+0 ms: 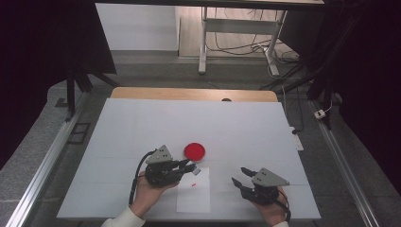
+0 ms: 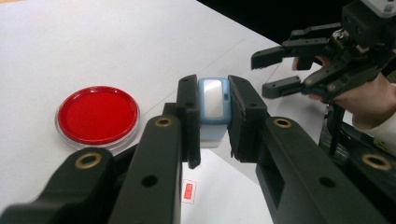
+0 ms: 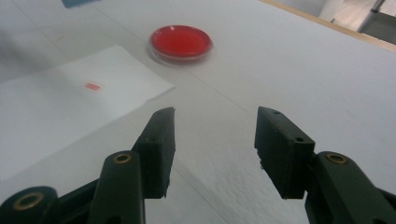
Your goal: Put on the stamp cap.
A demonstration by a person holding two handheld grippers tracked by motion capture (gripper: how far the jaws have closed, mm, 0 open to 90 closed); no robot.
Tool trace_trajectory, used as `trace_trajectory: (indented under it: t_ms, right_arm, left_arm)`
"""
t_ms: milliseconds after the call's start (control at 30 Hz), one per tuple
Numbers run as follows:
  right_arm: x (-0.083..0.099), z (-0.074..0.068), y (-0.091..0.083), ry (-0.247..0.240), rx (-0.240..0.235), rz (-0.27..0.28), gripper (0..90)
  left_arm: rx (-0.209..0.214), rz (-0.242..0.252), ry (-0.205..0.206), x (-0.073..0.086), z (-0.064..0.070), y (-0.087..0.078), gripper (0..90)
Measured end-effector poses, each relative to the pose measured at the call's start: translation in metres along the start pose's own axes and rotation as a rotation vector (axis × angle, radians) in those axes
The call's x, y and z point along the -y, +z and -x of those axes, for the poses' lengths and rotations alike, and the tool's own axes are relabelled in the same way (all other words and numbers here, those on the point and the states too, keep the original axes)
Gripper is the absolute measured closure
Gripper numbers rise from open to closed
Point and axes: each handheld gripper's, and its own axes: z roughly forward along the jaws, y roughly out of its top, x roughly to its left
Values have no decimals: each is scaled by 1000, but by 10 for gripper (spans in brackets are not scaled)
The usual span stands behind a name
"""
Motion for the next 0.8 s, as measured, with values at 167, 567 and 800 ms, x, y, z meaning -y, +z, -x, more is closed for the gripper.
trace_trajectory:
  t_ms: [167, 567, 800]
  right_arm:
    - [8, 13, -12, -6, 38, -13, 467]
    - [25, 39, -31, 23, 103, -22, 352]
    - [26, 42, -28, 39, 73, -36, 279]
  left_arm:
    - [-16, -1, 8, 0, 1, 0, 756]
    - [-42, -2, 15, 0, -4, -2, 757]
    - [-52, 8, 10, -2, -10, -7, 756]
